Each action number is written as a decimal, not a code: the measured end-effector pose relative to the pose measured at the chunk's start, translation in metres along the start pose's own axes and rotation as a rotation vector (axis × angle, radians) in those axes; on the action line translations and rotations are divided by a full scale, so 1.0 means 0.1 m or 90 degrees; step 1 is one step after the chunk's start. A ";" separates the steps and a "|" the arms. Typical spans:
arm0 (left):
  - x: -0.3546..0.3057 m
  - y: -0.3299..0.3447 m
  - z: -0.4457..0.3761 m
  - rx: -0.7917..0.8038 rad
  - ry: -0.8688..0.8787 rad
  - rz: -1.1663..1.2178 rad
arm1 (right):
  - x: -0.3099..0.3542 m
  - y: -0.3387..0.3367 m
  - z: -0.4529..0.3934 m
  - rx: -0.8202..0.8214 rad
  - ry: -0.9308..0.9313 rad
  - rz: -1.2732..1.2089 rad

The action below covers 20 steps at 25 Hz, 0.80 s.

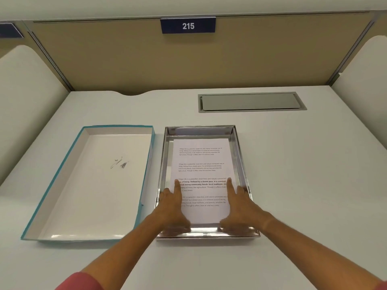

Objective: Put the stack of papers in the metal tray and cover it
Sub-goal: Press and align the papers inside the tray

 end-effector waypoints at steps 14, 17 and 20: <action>-0.01 -0.42 -0.20 -0.054 -0.005 0.208 | 0.03 -0.32 -0.20 -0.057 0.089 -0.099; -0.01 -0.39 -0.19 -0.056 -0.013 0.178 | 0.01 -0.31 -0.17 -0.058 0.082 -0.059; -0.02 -0.33 -0.18 -0.044 -0.013 0.152 | -0.01 -0.31 -0.13 -0.046 0.085 -0.045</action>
Point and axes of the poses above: each hand's wrist, its own z-axis away from the middle knuckle, its own y-axis out of the palm, x = y × z, the point moved 6 cm from there along -z, towards the middle knuckle
